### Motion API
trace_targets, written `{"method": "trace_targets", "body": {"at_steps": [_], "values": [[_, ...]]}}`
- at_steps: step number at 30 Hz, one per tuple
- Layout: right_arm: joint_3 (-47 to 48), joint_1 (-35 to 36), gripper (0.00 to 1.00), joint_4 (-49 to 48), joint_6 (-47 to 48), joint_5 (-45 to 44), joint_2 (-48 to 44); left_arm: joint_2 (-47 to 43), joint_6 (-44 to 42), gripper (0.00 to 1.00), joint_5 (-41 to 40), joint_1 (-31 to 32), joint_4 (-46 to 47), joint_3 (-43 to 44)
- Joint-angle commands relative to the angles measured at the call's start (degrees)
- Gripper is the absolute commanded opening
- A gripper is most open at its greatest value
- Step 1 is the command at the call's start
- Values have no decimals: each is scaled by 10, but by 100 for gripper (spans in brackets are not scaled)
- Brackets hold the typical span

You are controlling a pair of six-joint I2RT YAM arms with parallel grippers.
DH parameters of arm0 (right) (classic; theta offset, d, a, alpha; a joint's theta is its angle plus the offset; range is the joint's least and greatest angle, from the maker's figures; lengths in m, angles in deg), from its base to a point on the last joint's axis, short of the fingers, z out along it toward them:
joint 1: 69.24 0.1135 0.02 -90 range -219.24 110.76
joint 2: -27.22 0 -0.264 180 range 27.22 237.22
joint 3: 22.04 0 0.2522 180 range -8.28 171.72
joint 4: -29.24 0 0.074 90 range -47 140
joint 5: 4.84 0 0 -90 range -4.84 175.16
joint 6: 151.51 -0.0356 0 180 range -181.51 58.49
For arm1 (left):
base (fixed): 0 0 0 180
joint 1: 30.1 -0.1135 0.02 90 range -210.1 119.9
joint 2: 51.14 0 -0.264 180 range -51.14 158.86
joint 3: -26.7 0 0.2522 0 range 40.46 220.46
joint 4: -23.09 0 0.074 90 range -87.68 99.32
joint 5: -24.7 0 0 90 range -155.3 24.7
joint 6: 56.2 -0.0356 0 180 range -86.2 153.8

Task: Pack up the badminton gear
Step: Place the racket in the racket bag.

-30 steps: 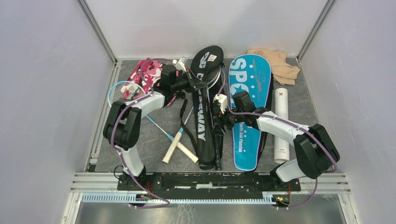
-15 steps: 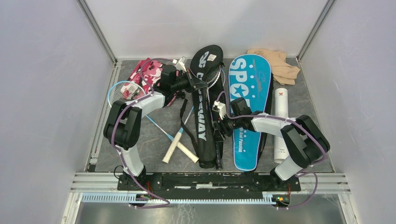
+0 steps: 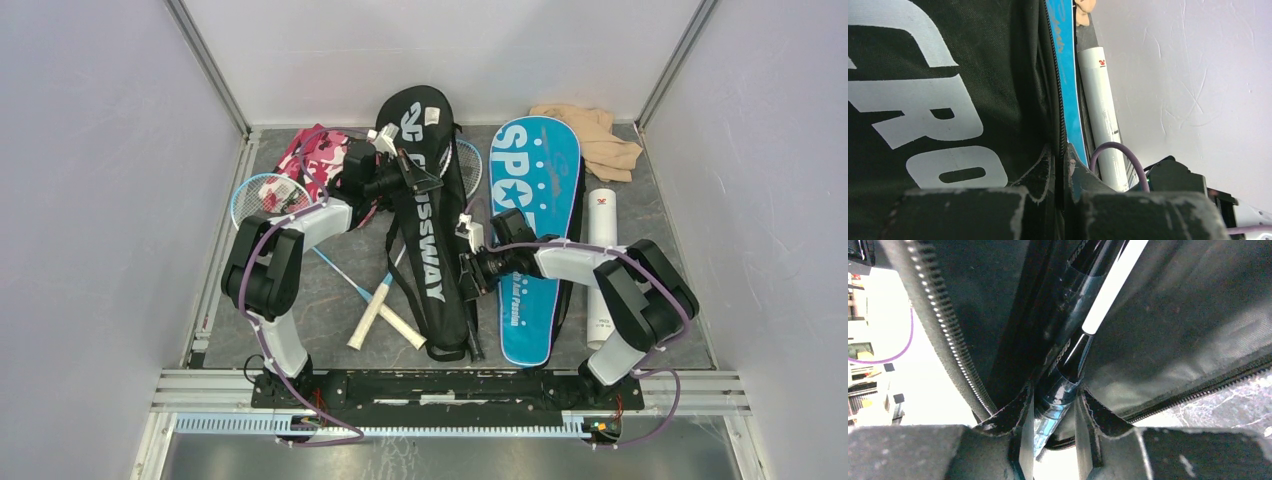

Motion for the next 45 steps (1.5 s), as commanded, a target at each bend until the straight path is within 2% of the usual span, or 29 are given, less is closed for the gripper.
{"method": "trace_targets", "body": {"at_steps": [1,6,17,27,36,40,45], "values": [[51,4,16,-14,31,9,7,4,-7,2,0,8,60,3],[80,4,8,1,28,4,18,10,-12,2,2,17,55,3],[138,-13,0,4,3,-1,54,15,3,2,8,31,54,-6],[145,-33,0,-87,-81,-1,79,22,69,2,14,32,87,-21],[148,-33,2,-116,-109,-23,96,31,120,2,15,34,104,-21],[151,-34,15,-113,-105,-23,97,38,137,2,16,32,113,-18],[157,-38,53,-48,-30,-48,70,39,120,2,22,22,110,0]]}}
